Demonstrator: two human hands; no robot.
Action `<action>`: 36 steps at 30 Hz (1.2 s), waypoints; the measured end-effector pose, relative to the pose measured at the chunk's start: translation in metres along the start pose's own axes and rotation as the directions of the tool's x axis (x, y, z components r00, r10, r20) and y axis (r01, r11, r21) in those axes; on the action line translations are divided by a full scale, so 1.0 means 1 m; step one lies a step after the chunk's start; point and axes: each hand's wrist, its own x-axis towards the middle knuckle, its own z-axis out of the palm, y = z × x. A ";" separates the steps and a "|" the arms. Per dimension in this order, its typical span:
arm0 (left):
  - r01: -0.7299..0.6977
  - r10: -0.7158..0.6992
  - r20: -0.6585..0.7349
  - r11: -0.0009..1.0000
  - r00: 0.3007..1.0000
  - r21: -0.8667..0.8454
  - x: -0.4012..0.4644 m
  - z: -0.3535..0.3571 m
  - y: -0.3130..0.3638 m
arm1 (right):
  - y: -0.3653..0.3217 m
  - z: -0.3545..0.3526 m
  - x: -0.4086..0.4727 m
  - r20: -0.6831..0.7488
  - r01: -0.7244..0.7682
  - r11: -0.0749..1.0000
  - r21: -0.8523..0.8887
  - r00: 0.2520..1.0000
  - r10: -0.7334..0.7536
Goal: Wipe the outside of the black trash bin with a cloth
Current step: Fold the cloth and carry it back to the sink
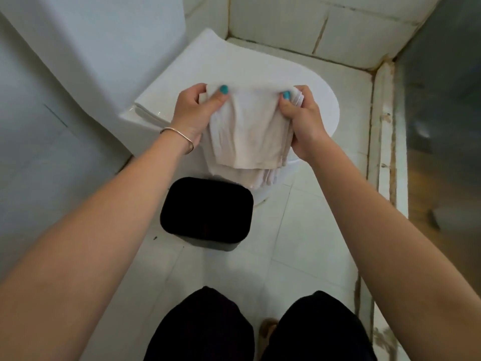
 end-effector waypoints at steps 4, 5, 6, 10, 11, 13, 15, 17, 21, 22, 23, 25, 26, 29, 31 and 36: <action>0.075 -0.074 -0.019 0.996 0.997 0.042 0.012 0.008 0.019 | -0.023 -0.003 0.004 -0.019 -0.098 0.995 0.020 0.995 0.098; 0.099 -0.098 -0.025 0.994 0.995 0.044 0.013 0.010 0.028 | -0.032 -0.003 0.004 -0.026 -0.119 0.993 0.016 0.993 0.119; 0.129 -0.128 -0.026 0.991 0.991 0.037 0.012 0.013 0.038 | -0.041 -0.003 0.003 -0.034 -0.140 0.990 0.017 0.989 0.141; 0.251 -0.249 -0.035 0.967 0.968 0.050 0.004 0.017 0.075 | -0.080 -0.002 -0.010 -0.042 -0.225 0.974 0.009 0.973 0.225; 0.269 -0.268 -0.027 0.962 0.963 0.047 0.003 0.016 0.082 | -0.089 -0.001 -0.013 -0.048 -0.242 0.970 0.000 0.969 0.241; 0.346 -0.345 -0.033 0.937 0.938 0.045 -0.005 0.017 0.112 | -0.115 0.003 -0.022 -0.059 -0.279 0.960 -0.034 0.959 0.277; 0.401 -0.398 -0.056 0.915 0.916 0.050 -0.015 0.017 0.149 | -0.143 0.010 -0.031 -0.062 -0.313 0.948 -0.056 0.949 0.310; 0.452 -0.445 -0.092 0.889 0.891 0.072 -0.025 0.015 0.182 | -0.168 0.019 -0.041 -0.062 -0.350 0.934 -0.078 0.936 0.346; 0.494 -0.480 -0.161 0.867 0.862 0.064 -0.041 0.006 0.241 | -0.219 0.036 -0.057 -0.024 -0.400 0.907 -0.129 0.916 0.401; 0.497 -0.482 -0.174 0.866 0.859 0.059 -0.044 0.004 0.254 | -0.232 0.040 -0.061 -0.010 -0.405 0.904 -0.139 0.913 0.408; 0.510 -0.492 -0.188 0.858 0.850 0.057 -0.048 0.001 0.267 | -0.245 0.044 -0.064 0.005 -0.408 0.901 -0.147 0.911 0.413; 0.525 -0.509 -0.204 0.850 0.836 0.032 -0.053 -0.007 0.286 | -0.269 0.051 -0.070 0.036 -0.414 0.895 -0.167 0.904 0.425; 0.537 -0.520 -0.207 0.843 0.829 0.030 -0.056 -0.010 0.294 | -0.281 0.054 -0.074 0.050 -0.418 0.890 -0.183 0.900 0.433; 0.563 -0.545 -0.224 0.826 0.808 0.020 -0.060 -0.025 0.303 | -0.311 0.063 -0.083 0.079 -0.426 0.876 -0.227 0.888 0.453; 0.574 -0.553 -0.254 0.819 0.793 0.010 -0.075 -0.023 0.336 | -0.327 0.068 -0.089 0.099 -0.426 0.871 -0.244 0.883 0.459; 0.585 -0.560 -0.338 0.810 0.756 -0.034 -0.109 -0.020 0.392 | -0.355 0.081 -0.105 0.162 -0.411 0.858 -0.309 0.866 0.473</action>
